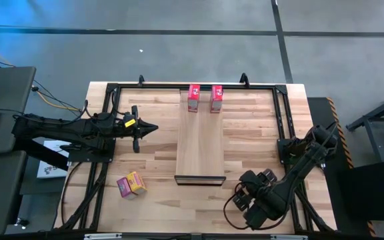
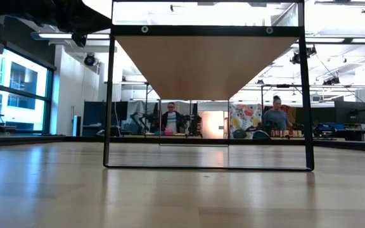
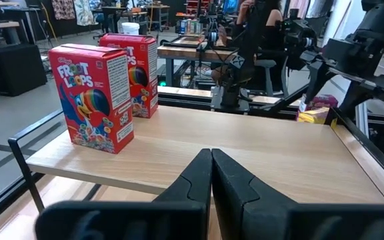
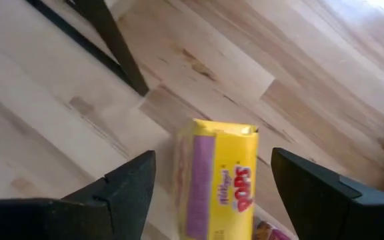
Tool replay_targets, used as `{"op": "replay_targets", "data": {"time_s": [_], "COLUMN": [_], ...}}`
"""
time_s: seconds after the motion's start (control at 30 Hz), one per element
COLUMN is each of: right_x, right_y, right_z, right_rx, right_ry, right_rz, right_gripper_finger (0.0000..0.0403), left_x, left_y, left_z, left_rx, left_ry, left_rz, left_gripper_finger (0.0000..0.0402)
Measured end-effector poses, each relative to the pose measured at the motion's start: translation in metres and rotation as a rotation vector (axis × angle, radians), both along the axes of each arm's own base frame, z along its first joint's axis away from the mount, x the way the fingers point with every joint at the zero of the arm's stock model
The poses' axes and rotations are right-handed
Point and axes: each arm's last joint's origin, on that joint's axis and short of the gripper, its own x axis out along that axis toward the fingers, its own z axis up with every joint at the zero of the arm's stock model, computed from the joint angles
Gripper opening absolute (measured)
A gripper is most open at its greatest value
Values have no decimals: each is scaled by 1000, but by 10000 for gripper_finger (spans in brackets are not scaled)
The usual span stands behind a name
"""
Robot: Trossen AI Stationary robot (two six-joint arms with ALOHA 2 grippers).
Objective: Stack cereal on shelf
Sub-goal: Put the right yellow cereal box on the shelf
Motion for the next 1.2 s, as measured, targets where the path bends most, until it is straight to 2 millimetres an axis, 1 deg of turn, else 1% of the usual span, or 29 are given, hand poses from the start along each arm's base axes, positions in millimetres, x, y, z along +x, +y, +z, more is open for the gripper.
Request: {"op": "replay_targets", "data": {"time_s": [0.1,0.23,0.33,0.63,0.9,1.07,1.2], "right_x": [-1,-5,-4,-4,-10,-6,-4], "right_y": [-1,-4,-3,-3,-10,-6,-4], "right_z": [-2,-17,-21,-20,-3,-5,-8], "right_rx": [-10,-6,1,7,43,74,63], "right_ry": [17,47,35,34,-10,-46,-55], "right_rz": [-2,-26,-27,-21,-24,-18,-22], "right_gripper_finger": [280,280,280,279,279,279,279], "left_x": [0,0,0,0,0,0,0], "left_y": [0,0,0,0,0,0,0], "left_z": [0,0,0,0,0,0,0], "left_rx": [0,0,1,1,2,2,2], "left_ry": [0,1,1,1,1,1,1], "left_rz": [0,0,0,0,0,-1,-1], "left_gripper_finger": [3,3,3,3,3,3,3]}}
